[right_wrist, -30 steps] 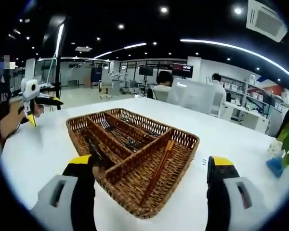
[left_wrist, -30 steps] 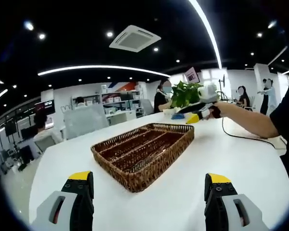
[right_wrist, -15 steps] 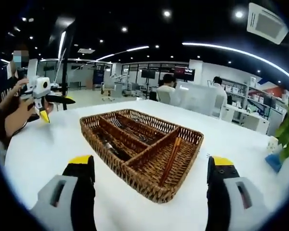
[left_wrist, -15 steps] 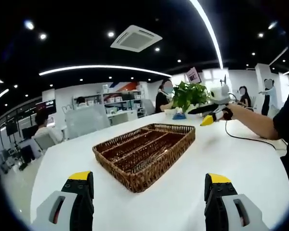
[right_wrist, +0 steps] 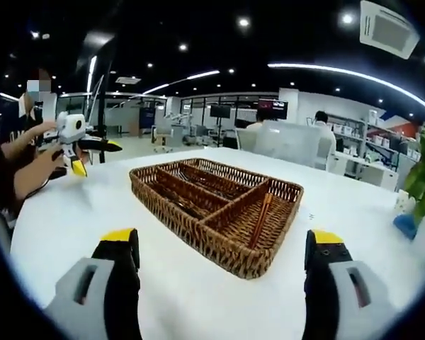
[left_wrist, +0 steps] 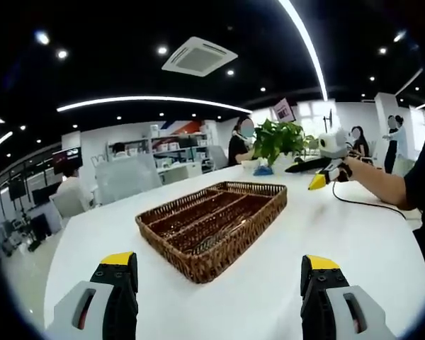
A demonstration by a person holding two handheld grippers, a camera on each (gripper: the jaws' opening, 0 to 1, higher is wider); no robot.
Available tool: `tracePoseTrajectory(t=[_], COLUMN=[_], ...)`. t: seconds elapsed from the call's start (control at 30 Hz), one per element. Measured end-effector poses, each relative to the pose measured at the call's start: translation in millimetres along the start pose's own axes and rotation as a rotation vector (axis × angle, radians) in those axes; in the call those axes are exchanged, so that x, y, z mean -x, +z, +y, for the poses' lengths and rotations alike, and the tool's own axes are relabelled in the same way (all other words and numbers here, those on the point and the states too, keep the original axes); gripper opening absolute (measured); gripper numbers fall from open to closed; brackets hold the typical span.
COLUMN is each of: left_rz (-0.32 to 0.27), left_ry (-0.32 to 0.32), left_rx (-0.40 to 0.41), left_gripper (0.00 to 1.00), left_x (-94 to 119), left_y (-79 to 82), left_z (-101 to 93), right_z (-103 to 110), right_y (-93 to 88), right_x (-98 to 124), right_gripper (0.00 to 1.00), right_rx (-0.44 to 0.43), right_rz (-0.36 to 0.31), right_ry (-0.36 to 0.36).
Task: Arrange the knives, forks, and spoons in their matching storage slots by inserting each utensil handle-first until every utensil is classified and aligned in the correct compartment
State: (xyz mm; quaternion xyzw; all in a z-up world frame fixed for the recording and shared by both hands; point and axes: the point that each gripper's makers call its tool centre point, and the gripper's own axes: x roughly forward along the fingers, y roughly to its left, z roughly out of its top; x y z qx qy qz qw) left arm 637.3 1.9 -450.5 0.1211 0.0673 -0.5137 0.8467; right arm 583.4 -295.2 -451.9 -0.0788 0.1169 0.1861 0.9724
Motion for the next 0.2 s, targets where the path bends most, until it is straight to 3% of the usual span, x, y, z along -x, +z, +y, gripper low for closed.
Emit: tracePoseTrajectory(t=[0.2], left_rz=[0.002], left_ry=[-0.003], left_rx=[0.002], left_gripper=[1.0], left_x=[0.5], left_y=[-1.4], left_z=[0.2], right_z=[13.6], right_y=[4.9], right_x=[2.5], right_gripper=[0.99], right_rx=[0.033], right_rz=[0.004], right_ry=[0.012])
